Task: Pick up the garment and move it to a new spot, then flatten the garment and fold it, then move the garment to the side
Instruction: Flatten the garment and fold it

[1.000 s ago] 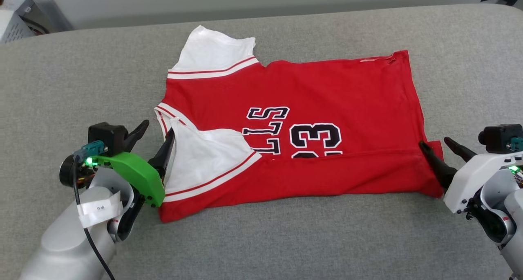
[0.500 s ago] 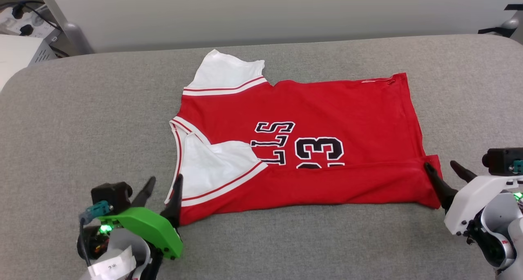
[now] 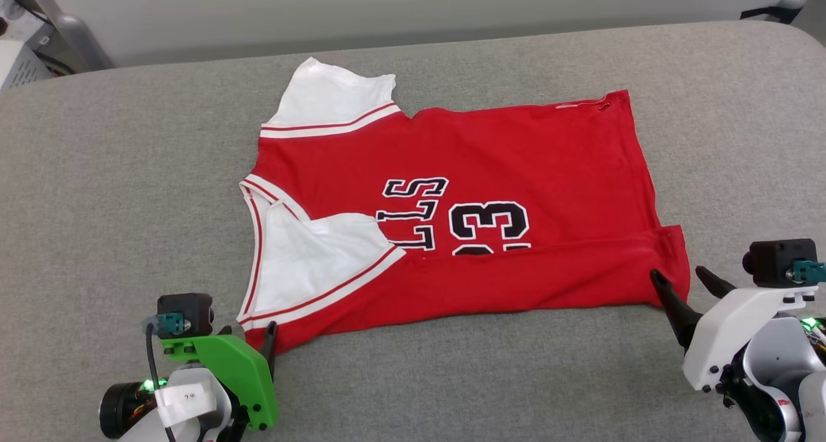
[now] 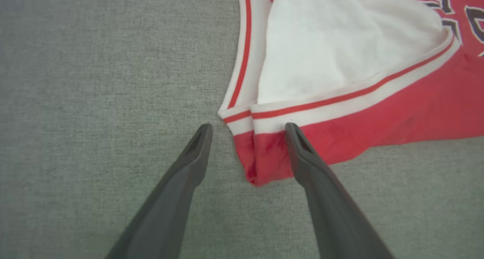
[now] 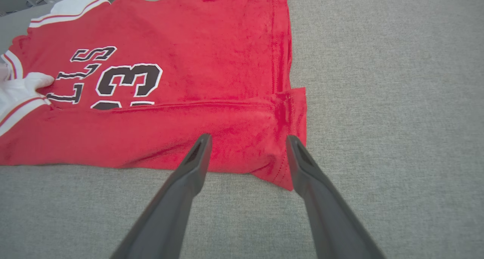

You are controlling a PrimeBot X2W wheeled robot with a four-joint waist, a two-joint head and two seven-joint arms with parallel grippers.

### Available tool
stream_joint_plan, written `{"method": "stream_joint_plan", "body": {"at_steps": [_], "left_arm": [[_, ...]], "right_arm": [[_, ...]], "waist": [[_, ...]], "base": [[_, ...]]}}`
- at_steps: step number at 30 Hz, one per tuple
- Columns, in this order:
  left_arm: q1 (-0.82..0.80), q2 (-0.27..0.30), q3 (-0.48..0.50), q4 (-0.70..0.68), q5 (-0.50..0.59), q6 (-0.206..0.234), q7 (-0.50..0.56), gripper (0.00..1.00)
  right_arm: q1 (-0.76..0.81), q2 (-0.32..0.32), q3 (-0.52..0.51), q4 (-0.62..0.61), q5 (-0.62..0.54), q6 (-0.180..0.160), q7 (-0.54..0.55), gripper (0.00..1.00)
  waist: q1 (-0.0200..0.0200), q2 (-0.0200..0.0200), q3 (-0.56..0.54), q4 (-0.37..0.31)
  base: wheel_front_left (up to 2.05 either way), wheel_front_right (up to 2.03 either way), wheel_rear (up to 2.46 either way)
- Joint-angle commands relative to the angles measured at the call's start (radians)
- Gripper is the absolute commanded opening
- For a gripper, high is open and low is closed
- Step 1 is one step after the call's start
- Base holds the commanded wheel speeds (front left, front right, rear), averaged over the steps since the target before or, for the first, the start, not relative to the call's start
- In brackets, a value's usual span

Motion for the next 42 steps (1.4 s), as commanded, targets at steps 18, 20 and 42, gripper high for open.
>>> {"method": "stream_joint_plan", "body": {"at_steps": [18,20,42], "left_arm": [[0.014,-0.011,-0.009,0.055,-0.042,0.005,0.062,0.0],[0.013,-0.018,0.003,0.034,-0.051,-0.007,0.042,0.0],[0.005,0.03,-0.004,-0.23,-0.03,-0.017,0.055,0.0]], "right_arm": [[0.045,0.025,-0.053,-0.084,-0.04,-0.001,0.084,1.0],[0.043,0.015,-0.061,-0.08,-0.047,-0.001,0.096,1.0],[-0.082,0.018,-0.184,0.207,-0.128,-0.001,0.171,1.0]], "waist": [[0.0,0.0,0.016,0.01],[0.0,0.0,0.006,0.033],[0.0,0.0,0.062,0.143]], "base": [[0.0,0.0,0.0],[0.0,0.0,0.0],[0.0,0.0,0.0]]}}
